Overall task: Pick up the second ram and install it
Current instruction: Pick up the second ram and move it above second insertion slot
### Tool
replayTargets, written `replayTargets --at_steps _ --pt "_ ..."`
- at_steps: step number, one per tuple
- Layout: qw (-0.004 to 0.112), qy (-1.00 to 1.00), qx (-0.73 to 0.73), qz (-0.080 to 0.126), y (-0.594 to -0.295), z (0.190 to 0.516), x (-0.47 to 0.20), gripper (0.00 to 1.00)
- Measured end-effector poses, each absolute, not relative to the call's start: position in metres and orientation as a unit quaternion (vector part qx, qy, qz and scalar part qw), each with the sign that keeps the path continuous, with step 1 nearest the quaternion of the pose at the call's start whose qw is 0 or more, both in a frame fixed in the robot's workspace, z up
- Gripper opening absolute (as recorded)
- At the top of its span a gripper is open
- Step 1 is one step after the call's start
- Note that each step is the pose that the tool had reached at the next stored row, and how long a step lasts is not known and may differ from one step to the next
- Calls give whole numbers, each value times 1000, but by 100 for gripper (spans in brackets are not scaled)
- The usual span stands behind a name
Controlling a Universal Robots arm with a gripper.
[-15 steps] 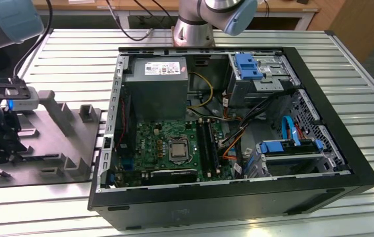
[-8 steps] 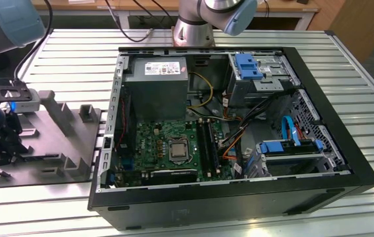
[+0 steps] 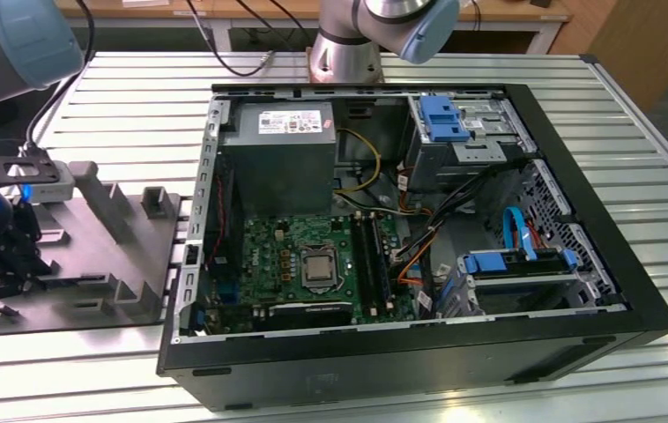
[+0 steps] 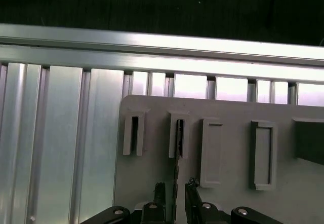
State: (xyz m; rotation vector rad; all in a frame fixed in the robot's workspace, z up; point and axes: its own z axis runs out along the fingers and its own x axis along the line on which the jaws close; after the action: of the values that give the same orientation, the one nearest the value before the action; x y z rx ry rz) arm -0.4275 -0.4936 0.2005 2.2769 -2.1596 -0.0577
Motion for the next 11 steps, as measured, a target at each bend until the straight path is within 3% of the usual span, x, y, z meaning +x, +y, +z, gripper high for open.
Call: replayTargets --at_steps 11 --pt "1 -688 725 -18 -494 199 -427 29"
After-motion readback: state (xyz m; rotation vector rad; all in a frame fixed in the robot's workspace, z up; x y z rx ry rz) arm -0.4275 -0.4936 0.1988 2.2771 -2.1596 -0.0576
